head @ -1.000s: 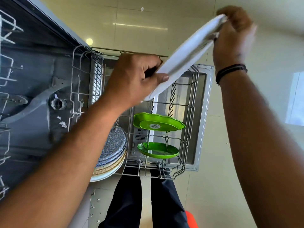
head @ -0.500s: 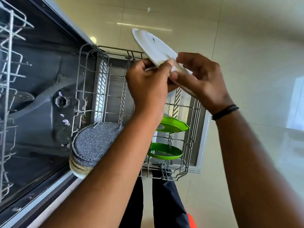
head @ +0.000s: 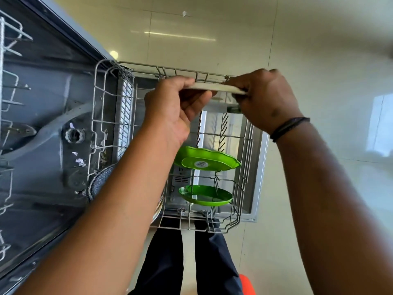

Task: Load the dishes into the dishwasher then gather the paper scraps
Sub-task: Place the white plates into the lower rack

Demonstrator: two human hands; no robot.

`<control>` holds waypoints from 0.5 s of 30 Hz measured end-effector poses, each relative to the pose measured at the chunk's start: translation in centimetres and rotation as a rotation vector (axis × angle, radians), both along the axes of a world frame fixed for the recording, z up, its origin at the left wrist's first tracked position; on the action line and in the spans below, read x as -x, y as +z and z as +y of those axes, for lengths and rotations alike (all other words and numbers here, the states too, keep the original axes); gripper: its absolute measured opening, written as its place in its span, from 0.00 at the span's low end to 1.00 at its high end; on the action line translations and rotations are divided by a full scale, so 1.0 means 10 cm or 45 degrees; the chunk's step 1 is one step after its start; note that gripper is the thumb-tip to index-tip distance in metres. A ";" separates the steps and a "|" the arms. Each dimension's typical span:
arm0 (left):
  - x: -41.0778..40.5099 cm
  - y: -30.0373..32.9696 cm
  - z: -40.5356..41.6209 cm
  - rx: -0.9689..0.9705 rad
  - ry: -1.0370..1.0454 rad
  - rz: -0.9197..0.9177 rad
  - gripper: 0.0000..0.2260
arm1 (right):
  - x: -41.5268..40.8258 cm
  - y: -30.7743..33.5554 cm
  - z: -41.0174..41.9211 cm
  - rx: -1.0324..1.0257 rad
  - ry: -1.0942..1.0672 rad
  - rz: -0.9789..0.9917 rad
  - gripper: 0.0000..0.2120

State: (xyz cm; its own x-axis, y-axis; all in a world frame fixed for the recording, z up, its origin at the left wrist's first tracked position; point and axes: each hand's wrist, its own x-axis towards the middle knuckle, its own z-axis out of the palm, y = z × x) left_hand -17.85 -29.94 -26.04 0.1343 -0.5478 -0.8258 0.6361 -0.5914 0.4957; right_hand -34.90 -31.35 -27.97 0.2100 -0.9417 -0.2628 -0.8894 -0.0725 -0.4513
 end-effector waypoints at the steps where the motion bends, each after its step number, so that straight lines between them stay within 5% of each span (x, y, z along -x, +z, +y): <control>1: -0.02 -0.06 0.00 -0.024 -0.011 -0.004 0.06 | -0.02 -0.04 0.02 -0.016 -0.011 0.008 0.16; 15: -0.05 -0.63 -0.13 -0.106 -0.128 0.010 0.08 | -0.09 -0.62 0.04 -0.108 -0.218 0.165 0.09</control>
